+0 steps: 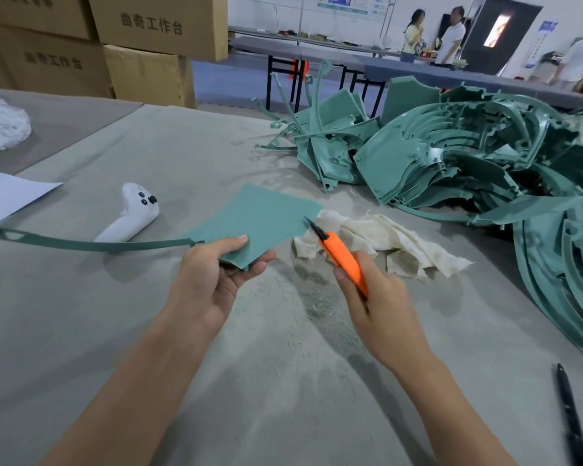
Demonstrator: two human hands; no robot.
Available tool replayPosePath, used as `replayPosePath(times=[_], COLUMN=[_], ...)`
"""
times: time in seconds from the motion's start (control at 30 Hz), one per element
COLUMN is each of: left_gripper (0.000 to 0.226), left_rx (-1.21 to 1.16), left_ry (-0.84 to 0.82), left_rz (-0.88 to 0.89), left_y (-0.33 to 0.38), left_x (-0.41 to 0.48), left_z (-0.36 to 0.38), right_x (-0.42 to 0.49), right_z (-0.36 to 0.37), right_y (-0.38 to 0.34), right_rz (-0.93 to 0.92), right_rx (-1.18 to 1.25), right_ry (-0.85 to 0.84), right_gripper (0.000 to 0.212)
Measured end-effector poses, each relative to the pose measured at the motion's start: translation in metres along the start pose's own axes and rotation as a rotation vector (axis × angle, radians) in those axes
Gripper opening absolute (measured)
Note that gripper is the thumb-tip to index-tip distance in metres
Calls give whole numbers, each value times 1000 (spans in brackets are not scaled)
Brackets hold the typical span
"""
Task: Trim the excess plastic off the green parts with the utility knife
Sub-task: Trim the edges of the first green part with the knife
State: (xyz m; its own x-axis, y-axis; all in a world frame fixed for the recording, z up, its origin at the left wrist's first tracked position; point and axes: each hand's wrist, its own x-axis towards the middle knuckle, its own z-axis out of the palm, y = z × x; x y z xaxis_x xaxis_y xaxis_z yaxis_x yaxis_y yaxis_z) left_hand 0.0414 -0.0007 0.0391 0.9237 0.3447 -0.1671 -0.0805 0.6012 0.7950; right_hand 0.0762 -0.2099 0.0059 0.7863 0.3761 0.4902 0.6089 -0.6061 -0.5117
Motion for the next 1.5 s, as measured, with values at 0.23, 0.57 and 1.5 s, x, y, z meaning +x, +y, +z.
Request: replayPosePath(times=[0.23,0.57,1.5], left_gripper=[12,13,14], left_rx=[2,27,118], left_ry=[6,-4,-68], left_rz=[-4,30,115], left_y=[3,3,4], left_x=[-1,-4,1], left_z=[1,4,-3], right_x=[0,4,4], right_z=[-3,-1,-13], right_y=[-9,-1,6], right_rz=[-74,-10,106], right_rx=[-58,-51,466], right_ry=[6,82,-7], right_gripper=[26,20,12])
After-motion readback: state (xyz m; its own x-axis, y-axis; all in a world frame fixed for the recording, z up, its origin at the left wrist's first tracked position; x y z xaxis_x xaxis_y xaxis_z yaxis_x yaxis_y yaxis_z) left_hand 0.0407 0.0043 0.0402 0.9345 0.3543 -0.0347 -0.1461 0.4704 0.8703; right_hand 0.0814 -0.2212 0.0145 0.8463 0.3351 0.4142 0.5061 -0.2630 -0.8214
